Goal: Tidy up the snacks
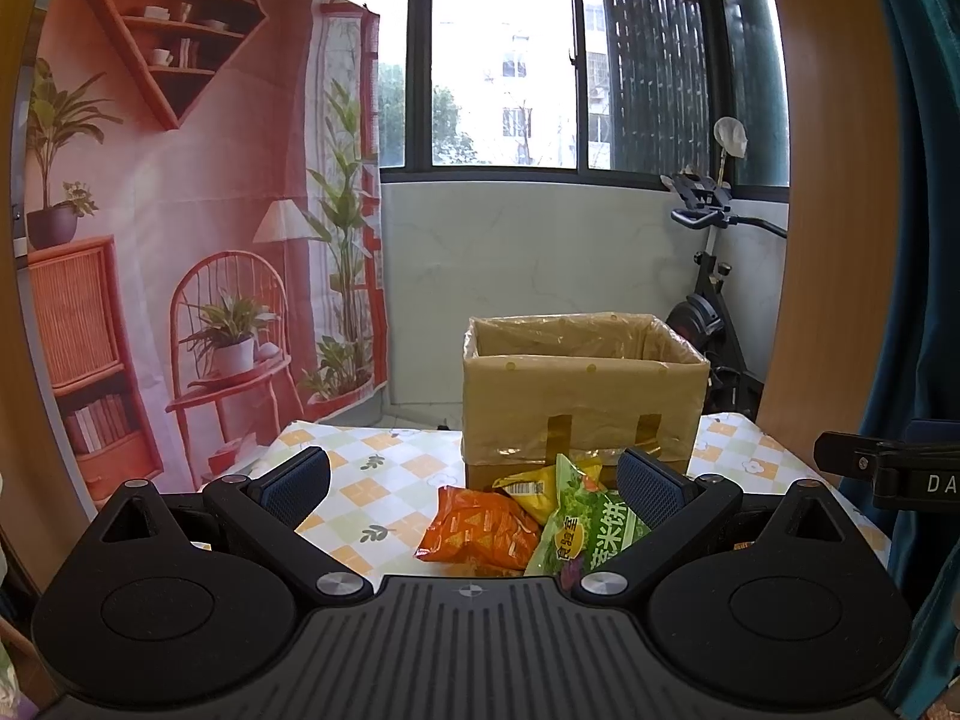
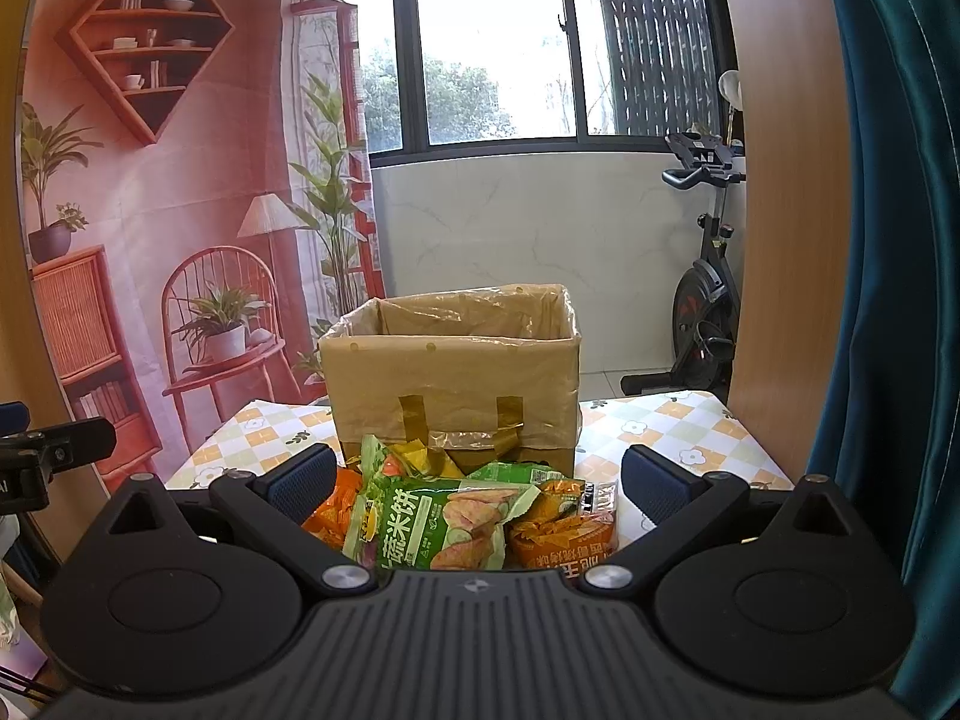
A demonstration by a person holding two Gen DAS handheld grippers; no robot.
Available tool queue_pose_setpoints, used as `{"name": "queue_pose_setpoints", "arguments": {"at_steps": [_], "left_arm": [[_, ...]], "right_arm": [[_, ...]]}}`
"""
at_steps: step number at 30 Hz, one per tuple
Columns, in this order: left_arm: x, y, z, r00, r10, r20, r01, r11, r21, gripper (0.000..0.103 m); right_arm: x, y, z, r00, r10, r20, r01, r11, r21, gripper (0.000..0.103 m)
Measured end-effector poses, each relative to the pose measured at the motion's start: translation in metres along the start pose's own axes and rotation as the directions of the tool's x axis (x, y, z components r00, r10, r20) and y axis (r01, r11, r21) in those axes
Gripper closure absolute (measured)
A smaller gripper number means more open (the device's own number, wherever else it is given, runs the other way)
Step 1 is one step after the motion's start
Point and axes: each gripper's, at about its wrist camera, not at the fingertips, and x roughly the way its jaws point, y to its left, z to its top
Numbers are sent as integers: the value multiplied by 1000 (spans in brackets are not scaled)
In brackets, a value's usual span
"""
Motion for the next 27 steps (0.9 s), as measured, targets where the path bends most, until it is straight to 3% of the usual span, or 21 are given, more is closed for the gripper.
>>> {"name": "queue_pose_setpoints", "arguments": {"at_steps": [27], "left_arm": [[1,2,0,1000,-9,-25,9,1000,-12,0]], "right_arm": [[1,-2,-4,1000,-4,-9,4,1000,2,0]]}}
